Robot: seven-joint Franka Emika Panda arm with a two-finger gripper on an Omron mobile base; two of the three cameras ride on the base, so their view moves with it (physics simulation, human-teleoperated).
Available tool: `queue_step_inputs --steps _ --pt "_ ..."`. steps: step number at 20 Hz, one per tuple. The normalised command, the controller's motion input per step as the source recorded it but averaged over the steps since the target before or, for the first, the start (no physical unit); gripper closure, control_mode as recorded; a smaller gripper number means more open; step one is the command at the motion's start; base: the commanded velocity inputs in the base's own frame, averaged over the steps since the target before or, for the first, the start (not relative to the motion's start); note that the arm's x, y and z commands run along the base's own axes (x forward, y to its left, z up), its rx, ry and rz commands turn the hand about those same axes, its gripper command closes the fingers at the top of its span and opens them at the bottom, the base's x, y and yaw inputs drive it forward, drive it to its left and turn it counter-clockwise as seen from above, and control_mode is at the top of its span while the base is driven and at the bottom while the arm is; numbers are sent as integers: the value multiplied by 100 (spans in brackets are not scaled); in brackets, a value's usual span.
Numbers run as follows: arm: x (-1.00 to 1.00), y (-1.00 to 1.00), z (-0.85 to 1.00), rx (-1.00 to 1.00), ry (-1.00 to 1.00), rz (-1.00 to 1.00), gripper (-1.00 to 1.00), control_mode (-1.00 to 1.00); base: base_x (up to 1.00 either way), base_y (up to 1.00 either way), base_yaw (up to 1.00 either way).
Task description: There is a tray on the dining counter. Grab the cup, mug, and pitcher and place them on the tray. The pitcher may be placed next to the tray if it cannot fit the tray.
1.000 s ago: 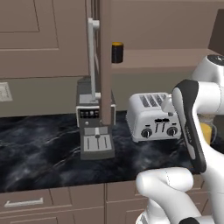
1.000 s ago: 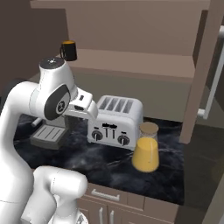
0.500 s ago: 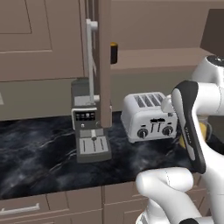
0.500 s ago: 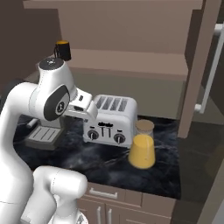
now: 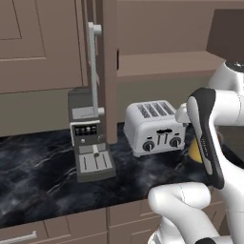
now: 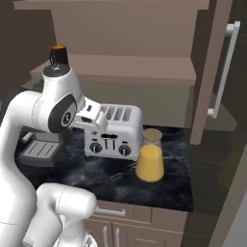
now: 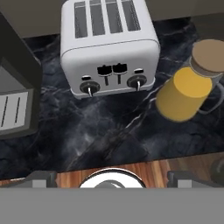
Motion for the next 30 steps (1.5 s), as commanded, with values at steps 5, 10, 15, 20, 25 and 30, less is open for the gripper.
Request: queue_step_inputs --steps 5,10,15,20,25,30 --pt "0 0 0 0 0 0 -100 100 5 0 -4" --pt "0 0 0 0 0 0 -100 -100 0 0 0" --pt "0 0 0 0 -7 0 -100 -100 0 0 0" --pt "0 7 21 0 -26 0 -100 -100 0 0 0" --pt "0 23 41 0 -25 0 -100 -100 0 0 0" --pt "0 24 52 0 -19 0 -100 -100 0 0 0"
